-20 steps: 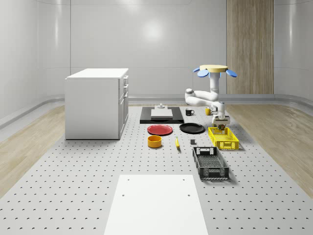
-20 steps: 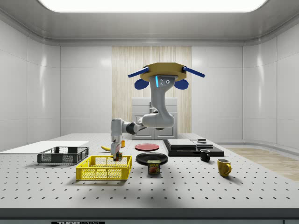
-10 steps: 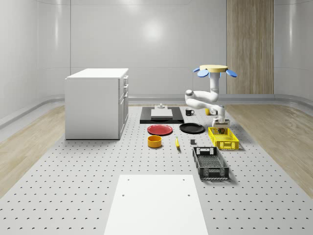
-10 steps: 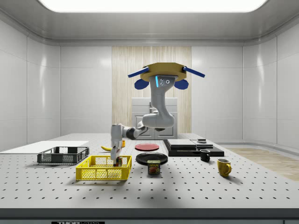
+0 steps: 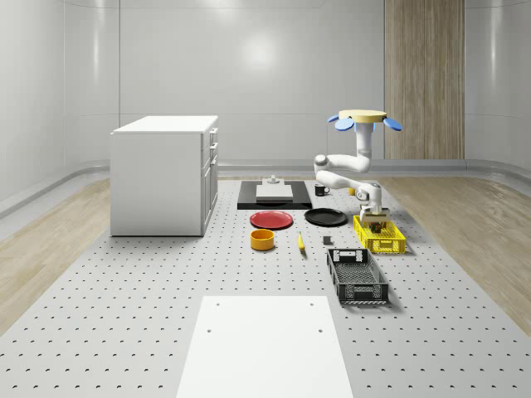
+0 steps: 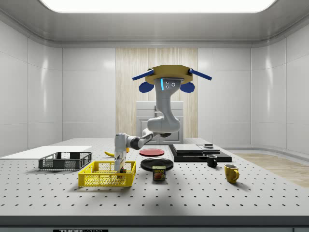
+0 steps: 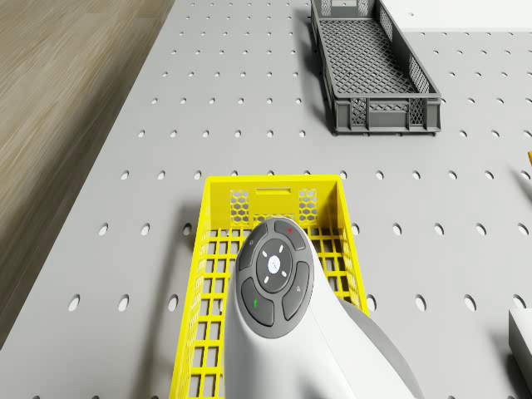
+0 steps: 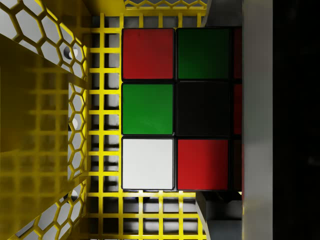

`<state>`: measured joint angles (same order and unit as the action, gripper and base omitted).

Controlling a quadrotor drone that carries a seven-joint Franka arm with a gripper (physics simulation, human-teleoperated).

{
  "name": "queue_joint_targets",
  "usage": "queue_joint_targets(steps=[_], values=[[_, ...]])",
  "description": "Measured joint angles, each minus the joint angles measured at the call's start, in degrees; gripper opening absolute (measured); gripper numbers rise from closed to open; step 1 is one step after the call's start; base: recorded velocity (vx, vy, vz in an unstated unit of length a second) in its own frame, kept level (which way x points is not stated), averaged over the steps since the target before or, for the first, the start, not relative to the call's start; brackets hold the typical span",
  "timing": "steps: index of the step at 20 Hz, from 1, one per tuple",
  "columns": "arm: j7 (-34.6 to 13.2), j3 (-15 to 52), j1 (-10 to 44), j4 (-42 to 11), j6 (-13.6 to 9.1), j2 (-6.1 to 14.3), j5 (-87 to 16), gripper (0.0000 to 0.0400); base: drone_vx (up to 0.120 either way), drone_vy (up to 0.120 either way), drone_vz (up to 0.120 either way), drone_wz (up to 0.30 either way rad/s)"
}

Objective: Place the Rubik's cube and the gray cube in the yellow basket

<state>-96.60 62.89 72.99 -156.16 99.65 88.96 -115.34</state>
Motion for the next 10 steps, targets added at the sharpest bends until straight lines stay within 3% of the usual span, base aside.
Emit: queue_joint_targets(steps=[4,10], values=[[0.2,0.4,-0.4,-0.3,-0.6,-0.3,0.2,0.0382,0.000,0.000,0.000,0.000],[0.4,4.2,-1.7,-2.0,-2.7,-0.4,3.5,0.0396,0.000,0.000,0.000,0.000]])
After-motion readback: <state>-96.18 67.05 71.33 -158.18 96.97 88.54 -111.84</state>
